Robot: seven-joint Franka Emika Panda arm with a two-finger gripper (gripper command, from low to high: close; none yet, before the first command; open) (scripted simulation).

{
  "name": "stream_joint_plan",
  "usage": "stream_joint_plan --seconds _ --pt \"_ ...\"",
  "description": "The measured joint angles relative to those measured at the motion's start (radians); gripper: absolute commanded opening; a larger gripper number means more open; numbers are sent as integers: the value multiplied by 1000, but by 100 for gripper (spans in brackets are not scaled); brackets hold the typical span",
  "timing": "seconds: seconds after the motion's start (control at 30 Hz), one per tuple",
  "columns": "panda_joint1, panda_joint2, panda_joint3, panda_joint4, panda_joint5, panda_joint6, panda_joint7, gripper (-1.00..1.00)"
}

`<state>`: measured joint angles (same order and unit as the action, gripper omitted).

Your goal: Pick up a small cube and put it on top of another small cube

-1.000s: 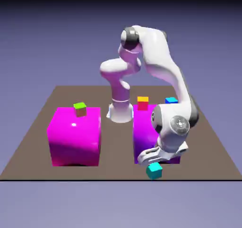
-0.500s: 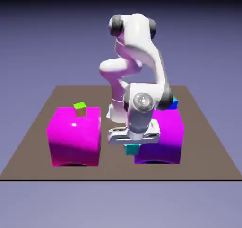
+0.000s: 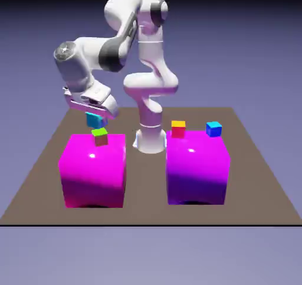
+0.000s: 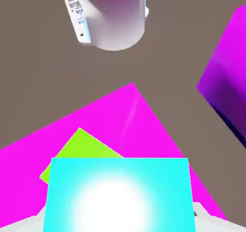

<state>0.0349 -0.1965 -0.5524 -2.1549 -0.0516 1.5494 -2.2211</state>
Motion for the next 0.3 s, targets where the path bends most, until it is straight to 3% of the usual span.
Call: stream_joint_plan --seconds 0.17,0.2,0.3 --pt "-4 -4 -4 -145 -7 141 2 -100" --pt "-5 -5 -6 -178 -9 174 2 100" --pt "-4 -4 -4 -142 -4 139 2 100"
